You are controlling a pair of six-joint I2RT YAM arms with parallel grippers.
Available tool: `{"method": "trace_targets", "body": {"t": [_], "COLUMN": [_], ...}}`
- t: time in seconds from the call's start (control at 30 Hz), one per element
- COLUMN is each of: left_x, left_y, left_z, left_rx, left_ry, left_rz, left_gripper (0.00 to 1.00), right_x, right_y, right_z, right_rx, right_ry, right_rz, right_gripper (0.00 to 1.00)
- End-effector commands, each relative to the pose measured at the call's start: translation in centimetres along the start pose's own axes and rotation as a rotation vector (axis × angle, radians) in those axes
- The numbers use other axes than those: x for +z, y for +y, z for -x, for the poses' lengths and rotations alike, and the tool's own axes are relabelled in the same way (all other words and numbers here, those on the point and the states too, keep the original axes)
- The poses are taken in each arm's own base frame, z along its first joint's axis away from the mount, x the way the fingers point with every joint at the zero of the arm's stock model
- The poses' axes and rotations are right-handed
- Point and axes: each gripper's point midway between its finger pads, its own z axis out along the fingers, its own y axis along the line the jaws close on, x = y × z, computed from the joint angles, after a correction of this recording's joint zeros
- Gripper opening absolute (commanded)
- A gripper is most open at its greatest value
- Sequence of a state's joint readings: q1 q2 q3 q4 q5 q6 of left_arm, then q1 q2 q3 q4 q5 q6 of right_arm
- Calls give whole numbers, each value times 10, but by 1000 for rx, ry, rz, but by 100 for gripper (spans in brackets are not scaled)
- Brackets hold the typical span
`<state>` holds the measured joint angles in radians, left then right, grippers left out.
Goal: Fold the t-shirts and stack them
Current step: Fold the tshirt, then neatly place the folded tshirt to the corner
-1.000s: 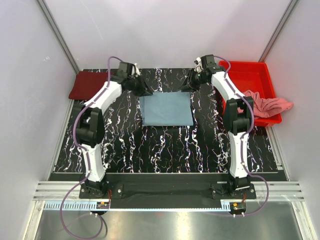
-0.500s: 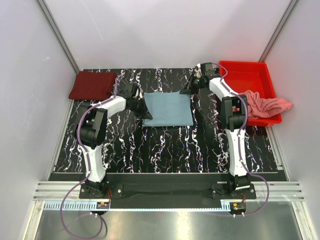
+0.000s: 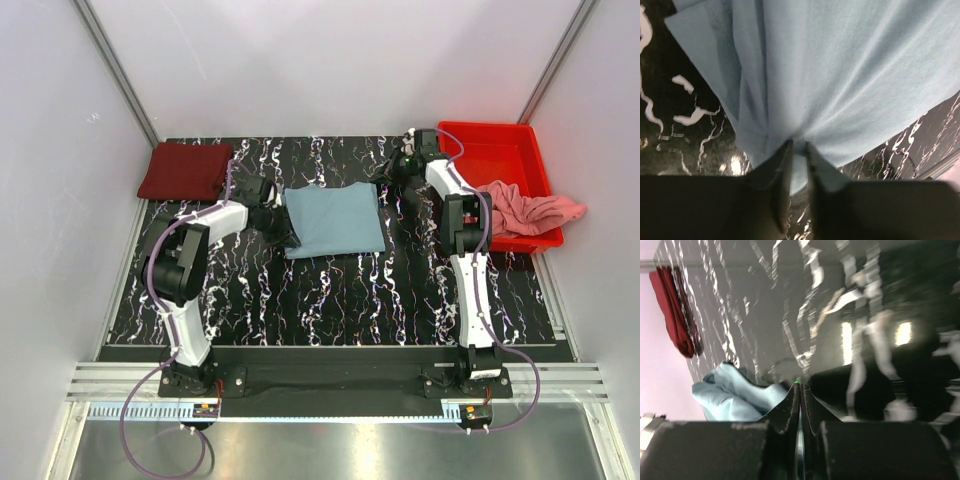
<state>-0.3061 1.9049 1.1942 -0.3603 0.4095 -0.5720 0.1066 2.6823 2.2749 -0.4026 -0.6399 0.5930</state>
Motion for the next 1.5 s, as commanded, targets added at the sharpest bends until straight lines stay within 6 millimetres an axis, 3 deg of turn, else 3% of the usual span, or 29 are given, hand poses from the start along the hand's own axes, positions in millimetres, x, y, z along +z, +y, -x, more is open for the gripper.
{"method": "trace_targets", "body": {"t": [0.0,0.07,0.13,0.17,0.23,0.27,0.43,0.53,0.63,0.67,0.87,1.07,1.23,1.3,1.37,1.47], "left_x": [-33,-47,-65,-69,-82,-80,-67,-43,-33,-31,-10,22,47,53,59,56], "left_y": [-19,-28,-37,-38,-35,-32,-17,-6,1,2,16,21,6,6,13,10], "left_z": [32,47,73,80,105,113,142,143,149,149,149,126,111,109,106,112], "left_rx": [84,102,118,125,156,169,304,328,319,310,231,168,137,111,73,65], "left_ry": [-107,-146,-208,-222,-276,-284,-260,-183,-200,-200,-217,-171,-163,-158,-165,-190], "left_rz": [2,-8,-33,-36,-39,-42,-75,-84,-64,-64,-29,-27,-66,-63,-54,-70], "left_gripper": [29,45,53,63,73,82,99,99,99,99,99,99,98,94,84,58], "right_x": [-11,-20,-31,-43,-55,-67,-105,-129,-143,-153,-173,-179,-183,-186,-189,-195], "right_y": [11,17,24,35,43,54,77,96,104,107,121,121,127,130,132,135], "right_z": [16,15,13,14,10,11,-11,-33,-47,-57,-84,-90,-88,-88,-90,-92], "right_rx": [-41,-40,-38,-59,-64,-82,-110,-176,-191,-189,-181,-191,-204,-207,-207,-210], "right_ry": [-22,-7,0,-9,0,-7,33,49,63,67,62,56,41,37,33,26], "right_rz": [14,2,-24,-29,-58,-62,-118,-123,-113,-109,-49,-43,-31,-25,-21,-20], "right_gripper": [8,11,20,24,36,40,68,77,84,99,100,100,100,100,100,100]}}
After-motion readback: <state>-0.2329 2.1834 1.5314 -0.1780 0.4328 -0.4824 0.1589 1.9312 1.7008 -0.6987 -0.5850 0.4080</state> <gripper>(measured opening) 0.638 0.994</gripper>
